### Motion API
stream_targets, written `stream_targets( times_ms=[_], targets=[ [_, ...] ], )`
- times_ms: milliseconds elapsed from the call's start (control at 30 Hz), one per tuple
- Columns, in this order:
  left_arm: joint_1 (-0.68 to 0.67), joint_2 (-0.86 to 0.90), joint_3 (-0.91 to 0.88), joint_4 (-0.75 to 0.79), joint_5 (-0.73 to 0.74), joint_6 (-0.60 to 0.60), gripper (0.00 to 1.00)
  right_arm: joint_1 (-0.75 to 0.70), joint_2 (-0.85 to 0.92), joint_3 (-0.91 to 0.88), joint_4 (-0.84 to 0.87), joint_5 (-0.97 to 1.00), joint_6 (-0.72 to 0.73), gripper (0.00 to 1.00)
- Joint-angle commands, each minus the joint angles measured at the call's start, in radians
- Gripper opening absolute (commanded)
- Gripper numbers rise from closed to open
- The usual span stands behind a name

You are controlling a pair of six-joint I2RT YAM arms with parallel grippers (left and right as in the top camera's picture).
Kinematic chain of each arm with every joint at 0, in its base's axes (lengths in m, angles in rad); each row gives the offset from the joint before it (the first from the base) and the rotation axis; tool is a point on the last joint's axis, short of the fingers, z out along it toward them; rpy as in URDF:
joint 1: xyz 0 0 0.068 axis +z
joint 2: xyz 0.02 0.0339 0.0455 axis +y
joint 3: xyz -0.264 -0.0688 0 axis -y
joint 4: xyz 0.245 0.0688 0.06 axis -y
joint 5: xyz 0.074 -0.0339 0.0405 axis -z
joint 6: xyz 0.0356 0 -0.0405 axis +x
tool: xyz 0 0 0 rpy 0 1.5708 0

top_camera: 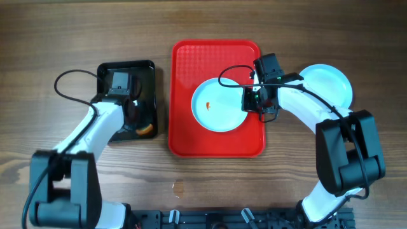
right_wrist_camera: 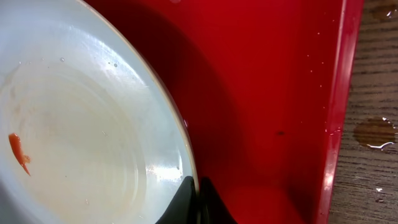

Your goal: Clean dirty plates on tray and stack at the side

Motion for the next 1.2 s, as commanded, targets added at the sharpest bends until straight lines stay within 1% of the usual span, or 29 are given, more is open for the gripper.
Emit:
stream_targets(
  times_ms=[0, 133, 367, 467, 533, 700, 767, 833, 867, 933, 1167],
  targets=[
    [0.005, -0.118, 0.049, -0.012, 0.009, 0.082, 0.04, 0.003, -0.019, -0.011, 0.003, -0.009, -0.018, 0.04],
    [0.006, -0.111, 0.032, 0.002, -0.091, 0.094, 0.04, 0.003, -0.019, -0.011, 0.01, -0.009, -0.017, 0.04],
    [0.006, -0.019, -0.116, 0.164, -0.087, 0.093, 0.04, 0.003, -0.019, -0.011, 0.011, -0.009, -0.018, 0.04],
    [0.005, 0.008, -0.131, 0.18, -0.086, 0.093, 0.04, 0.003, -0.019, -0.011, 0.011, -0.008, -0.018, 0.04],
    [0.005, -0.006, -0.122, 0.165, -0.086, 0.093, 0.04, 0.003, -0.019, -0.011, 0.019, -0.008, -0.023, 0.04],
    [0.005, -0.07, -0.008, 0.033, -0.04, 0.093, 0.04, 0.003, -0.019, -0.011, 0.03, -0.008, -0.056, 0.04],
    [0.0, -0.112, 0.059, -0.026, -0.001, 0.093, 0.04, 0.003, -0.019, -0.011, 0.029, -0.008, -0.056, 0.04],
    [-0.01, -0.145, 0.103, -0.05, 0.061, 0.093, 0.04, 0.003, -0.019, -0.011, 0.029, -0.009, -0.072, 0.04],
    [-0.024, -0.166, 0.124, -0.051, 0.111, 0.093, 0.04, 0.003, -0.019, -0.011, 0.029, -0.008, -0.074, 0.04],
    [-0.053, -0.186, 0.134, -0.035, 0.156, 0.08, 0.04, 0.003, -0.019, -0.011, 0.029, -0.008, -0.074, 0.04],
    [-0.23, -0.144, 0.134, 0.065, 0.165, -0.021, 0.04, 0.003, -0.019, -0.011, 0.03, -0.008, -0.074, 0.04]
  ],
)
